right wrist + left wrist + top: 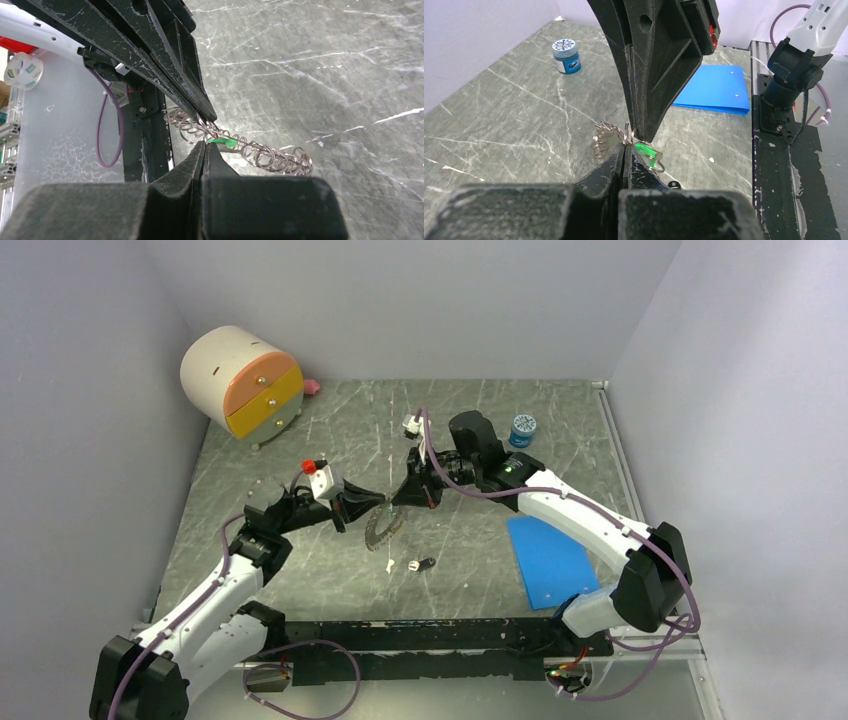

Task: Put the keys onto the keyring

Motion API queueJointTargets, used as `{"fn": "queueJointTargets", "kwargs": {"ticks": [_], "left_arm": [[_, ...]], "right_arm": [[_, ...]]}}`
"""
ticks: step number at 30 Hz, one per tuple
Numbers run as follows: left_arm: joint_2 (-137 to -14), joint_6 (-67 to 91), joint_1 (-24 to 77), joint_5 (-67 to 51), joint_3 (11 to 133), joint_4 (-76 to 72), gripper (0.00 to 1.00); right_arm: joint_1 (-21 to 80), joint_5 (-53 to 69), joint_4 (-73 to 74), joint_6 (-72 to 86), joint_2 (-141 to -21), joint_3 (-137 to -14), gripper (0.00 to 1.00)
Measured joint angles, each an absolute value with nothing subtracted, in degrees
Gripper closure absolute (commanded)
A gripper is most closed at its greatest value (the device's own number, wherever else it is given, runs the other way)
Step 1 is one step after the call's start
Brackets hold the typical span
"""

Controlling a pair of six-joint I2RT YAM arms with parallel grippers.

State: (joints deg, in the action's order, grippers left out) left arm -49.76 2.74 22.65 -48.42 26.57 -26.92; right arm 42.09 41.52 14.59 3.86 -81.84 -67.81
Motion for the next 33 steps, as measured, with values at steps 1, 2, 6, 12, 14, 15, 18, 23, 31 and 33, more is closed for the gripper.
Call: {"fn": "queueJointTargets", "kwargs": {"ticks": [1, 2, 6, 12, 14, 15, 18, 23, 31, 33], "left_arm": [[-49.76, 2.57, 22.72, -48.23, 26.57, -26.83, 0.97], [-49.76, 2.42, 22.79, -48.07, 26.57, -26.74, 0.97], [-49.76, 2.04, 22.98, -47.57, 26.57, -26.7, 0.98], [-50.17, 1.48, 23.44, -46.96, 26.57, -26.7, 0.97], [-50.3, 1.17, 23.57, -46.61, 26.57, -26.65, 0.97], [-50.35, 0.91, 23.66, -46.5, 26.57, -26.59, 0.97], [-50.37, -0.16, 23.97, -45.98, 26.57, -26.06, 0.98], [-50.39, -1.41, 24.56, -45.15, 26.57, -25.23, 0.97], [-50.41, -3.42, 25.43, -44.21, 26.57, -24.75, 0.98], [-50.41, -3.9, 25.63, -43.77, 26.57, -24.45, 0.97]], "right_arm": [[42.11, 41.21, 14.68, 3.86, -81.84, -67.83, 1.0], [42.11, 40.88, 14.76, 3.88, -81.84, -67.85, 1.0], [42.11, 39.2, 15.27, 4.12, -81.84, -67.88, 1.0], [42.17, 36.88, 16.47, 4.82, -81.84, -68.31, 1.0], [42.19, 36.25, 16.51, 5.26, -81.84, -68.38, 1.0], [42.19, 36.14, 16.51, 5.54, -81.84, -68.4, 1.0], [42.19, 35.46, 16.6, 6.11, -81.82, -68.42, 1.0], [42.22, 34.48, 16.75, 7.11, -81.82, -68.75, 1.0], [42.33, 33.8, 17.37, 8.19, -81.84, -69.38, 1.0], [42.35, 33.56, 17.63, 8.19, -81.84, -69.47, 1.0]]}}
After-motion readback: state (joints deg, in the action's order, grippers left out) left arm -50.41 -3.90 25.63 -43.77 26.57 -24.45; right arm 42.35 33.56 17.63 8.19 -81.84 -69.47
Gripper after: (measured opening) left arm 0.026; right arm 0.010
